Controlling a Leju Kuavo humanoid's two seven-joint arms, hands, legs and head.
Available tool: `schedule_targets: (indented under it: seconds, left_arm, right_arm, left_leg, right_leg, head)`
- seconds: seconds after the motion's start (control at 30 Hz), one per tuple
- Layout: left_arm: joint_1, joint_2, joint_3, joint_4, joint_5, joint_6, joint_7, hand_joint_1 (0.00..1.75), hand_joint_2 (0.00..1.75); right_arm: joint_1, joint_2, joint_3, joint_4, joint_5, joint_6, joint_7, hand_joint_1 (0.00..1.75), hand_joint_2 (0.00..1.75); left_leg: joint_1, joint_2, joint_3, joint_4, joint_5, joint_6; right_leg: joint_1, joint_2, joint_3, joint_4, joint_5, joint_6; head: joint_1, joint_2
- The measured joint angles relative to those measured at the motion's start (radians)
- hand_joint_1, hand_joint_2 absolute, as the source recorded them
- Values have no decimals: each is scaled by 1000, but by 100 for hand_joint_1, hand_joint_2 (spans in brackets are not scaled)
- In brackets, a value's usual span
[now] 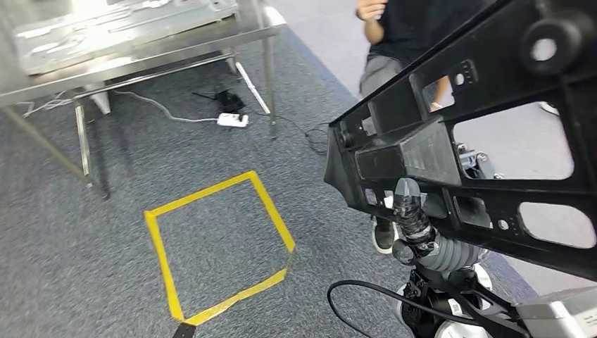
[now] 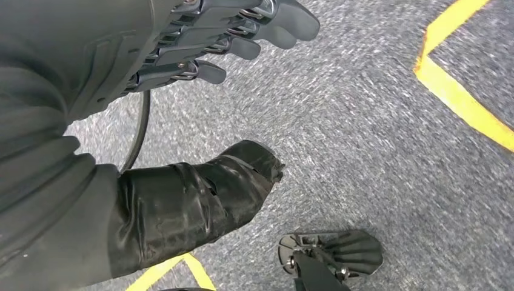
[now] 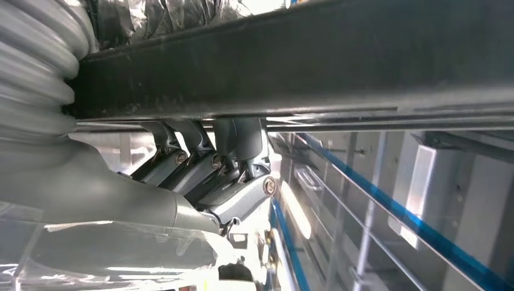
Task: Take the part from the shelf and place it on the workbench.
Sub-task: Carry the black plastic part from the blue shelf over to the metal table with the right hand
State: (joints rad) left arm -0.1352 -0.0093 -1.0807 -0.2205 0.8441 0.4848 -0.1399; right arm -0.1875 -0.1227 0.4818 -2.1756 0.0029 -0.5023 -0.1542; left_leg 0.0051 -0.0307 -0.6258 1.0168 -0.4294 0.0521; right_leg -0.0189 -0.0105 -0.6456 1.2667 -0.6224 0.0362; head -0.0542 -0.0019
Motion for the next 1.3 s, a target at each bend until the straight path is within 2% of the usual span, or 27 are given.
schedule_targets:
  seconds: [0.03, 0.07, 0.1, 0.17, 0.23, 0.3, 0.33, 0.4, 0.47, 0.5, 0.53, 0.57, 0.6, 0.67, 0.73, 0.77, 0.83, 0.9, 0.93, 1.0, 1.03, 1.07, 1.1, 1.17, 1.2, 1.23, 1.3]
  left_arm:
    - [0, 0, 0, 0, 1, 0, 0, 0, 175]
    - [1, 0, 0, 0, 2, -1, 0, 0, 175]
    - [1, 0, 0, 0, 4, -1, 0, 0, 175]
    - [1, -1, 0, 0, 6, -2, -2, 0, 175]
    - [0, -1, 0, 0, 7, -7, -8, 0, 175]
    - [2, -1, 0, 0, 7, -13, -13, 0, 175]
    - [4, -1, 0, 0, 7, -16, -15, 0, 175]
    - [6, 1, 0, -1, 8, -23, -17, 0, 175]
    - [3, 1, 0, -1, 7, -30, -14, 0, 175]
    - [2, 1, 0, -1, 6, -32, -10, 0, 175]
    - [1, 1, 0, -1, 5, -33, -5, 0, 175]
    - [1, 1, 0, -1, 3, -33, 0, 0, 175]
    - [2, 1, 0, -1, 2, -32, 4, 0, 175]
    - [2, 2, 0, -1, 3, -31, 5, 0, 175]
    - [-1, 3, 0, -1, 3, -32, -1, 0, 175]
    - [-2, 3, 0, -1, 3, -32, -6, 0, 175]
    - [0, 3, 0, -1, 3, -32, -17, 0, 175]
    - [3, 4, 0, -1, 4, -32, -24, 0, 175]
    - [2, 3, 0, -1, 4, -32, -27, 0, 175]
    - [0, 3, 0, -1, 4, -33, -30, 0, 175]
    - [-1, 2, 0, -1, 4, -34, -31, 0, 175]
    - [0, 2, 0, -1, 4, -35, -31, 0, 175]
    - [1, 2, 0, -1, 4, -35, -31, 0, 175]
    - [2, 1, 0, -1, 5, -36, -30, 0, 175]
    - [1, 1, 0, -1, 6, -36, -31, 0, 175]
    - [1, 0, 0, -1, 6, -36, -32, 0, 175]
    - [1, 0, 0, -1, 6, -35, -34, 0, 175]
  right_arm:
    - [1, 0, 0, 0, -2, 0, 1, 175, 175]
    - [2, 0, 0, 1, -5, -1, 1, 175, 175]
    - [2, 0, 0, 1, -7, -2, 1, 175, 175]
    - [3, 0, 0, 1, -10, -5, -1, 175, 175]
    - [4, 0, 0, 2, -11, -6, -6, 175, 175]
    - [6, 0, 0, 3, -12, -6, -9, 175, 175]
    - [5, 0, 0, 4, -13, -5, -11, 175, 175]
    - [5, 0, 0, 5, -17, -3, -14, 175, 175]
    - [6, 0, 0, 6, -22, -1, -16, 175, 175]
    - [7, 0, 0, 6, -24, 0, -16, 175, 175]
    - [7, 0, 0, 7, -25, 1, -16, 175, 175]
    - [7, 0, 0, 9, -25, 2, -16, 175, 175]
    - [7, 0, 0, 10, -25, 2, -16, 175, 175]
    - [7, 0, 0, 11, -25, 3, -16, 175, 175]
    - [6, 0, 0, 11, -24, 3, -17, 175, 175]
    - [6, 0, 0, 11, -24, 4, -17, 175, 175]
    - [5, 0, 0, 12, -23, 4, -18, 175, 175]
    - [5, 0, 0, 13, -23, 3, -20, 175, 175]
    - [5, 0, 0, 13, -23, 3, -21, 175, 175]
    - [8, -1, 0, 14, -26, 6, -26, 175, 175]
    - [9, -1, 0, 14, -34, 9, -30, 175, 175]
    - [10, -1, 0, 14, -44, 13, -36, 175, 175]
    - [11, -1, 0, 14, -56, 16, -41, 175, 175]
    - [10, -1, 0, 14, -74, 19, -49, 175, 175]
    - [9, -1, 0, 14, -79, 20, -52, 175, 175]
    - [9, -1, 0, 13, -82, 20, -54, 175, 175]
    - [7, -1, 0, 13, -84, 20, -57, 175, 175]
  left_leg:
    - [-2, -14, 0, 2, -1, 1]
    - [-3, -29, 1, 4, -3, 1]
    - [-4, -44, 2, 7, -5, 1]
    - [-4, -72, 1, 15, -10, -4]
    - [-1, -95, -6, 18, -11, -12]
    - [3, -115, -11, 14, -8, -26]
    - [3, -111, -12, 17, -9, -32]
    - [-1, -63, -34, 62, -33, -43]
    - [2, -3, -92, 175, -85, -52]
    - [5, 9, -124, 233, -106, -57]
    - [9, 15, -145, 268, -111, -60]
    - [11, 19, -148, 268, -100, -63]
    - [13, 25, -131, 231, -72, -65]
    - [9, 63, -63, 102, -14, -63]
    - [1, 92, -24, 26, 3, -51]
    - [-4, 92, -22, 19, -3, -44]
    - [-1, 67, -21, 14, -3, -30]
    - [4, 44, -13, 7, -2, -17]
    - [6, 34, -10, 4, -2, -12]
    - [3, 15, -8, 5, -3, -4]
    - [1, 4, -7, 5, -5, -2]
    - [-1, -5, -5, 6, -7, 0]
    - [-2, -14, -2, 8, -9, 0]
    - [-3, -28, 5, 10, -16, -2]
    - [-5, -34, 6, 12, -20, -6]
    - [-5, -38, 6, 13, -22, -11]
    - [-5, -42, 5, 12, -25, -22]
  right_leg:
    - [1, 4, -25, 31, 2, -2]
    - [1, 6, -31, 23, 25, -4]
    - [1, 12, -19, -24, 64, -8]
    - [-1, 55, 28, -154, 134, -17]
    - [0, 90, 53, -221, 154, -21]
    - [2, 78, 60, -228, 154, -27]
    - [0, 67, 65, -233, 155, -32]
    - [-6, 40, 79, -245, 158, -43]
    - [-5, 11, 86, -249, 155, -50]
    - [-5, -3, 87, -248, 153, -51]
    - [-5, -17, 88, -248, 150, -50]
    - [-5, -31, 90, -247, 147, -48]
    - [-7, -44, 93, -246, 143, -46]
    - [-6, -67, 102, -243, 133, -36]
    - [0, -87, 109, -241, 123, -23]
    - [4, -96, 112, -243, 119, -18]
    - [4, -108, 121, -247, 113, -6]
    - [0, -74, 113, -214, 86, 2]
    - [-1, -45, 92, -167, 60, 3]
    - [1, -6, 21, -35, 6, 0]
    - [2, 1, -11, 15, -4, -1]
    - [3, 4, -30, 34, 6, -2]
    - [3, 6, -30, 12, 36, -5]
    - [3, 13, 12, -110, 116, -14]
    - [5, 19, 35, -171, 141, -18]
    - [7, 23, 49, -211, 153, -21]
    - [12, 27, 56, -233, 150, -27]
  head:
    - [0, 0]
    - [0, 0]
    - [0, 0]
    - [0, 0]
    - [0, 0]
    - [0, 0]
    - [0, 0]
    - [-7, 0]
    - [-14, 0]
    - [-14, 0]
    - [-15, 0]
    - [-15, 0]
    - [-15, 0]
    - [-15, 0]
    - [-14, 0]
    - [-12, 0]
    - [-9, 0]
    - [-6, 0]
    - [-3, 0]
    - [1, 0]
    - [1, 0]
    - [2, 0]
    - [2, 0]
    - [2, 0]
    - [2, 0]
    - [2, 0]
    - [2, 0]
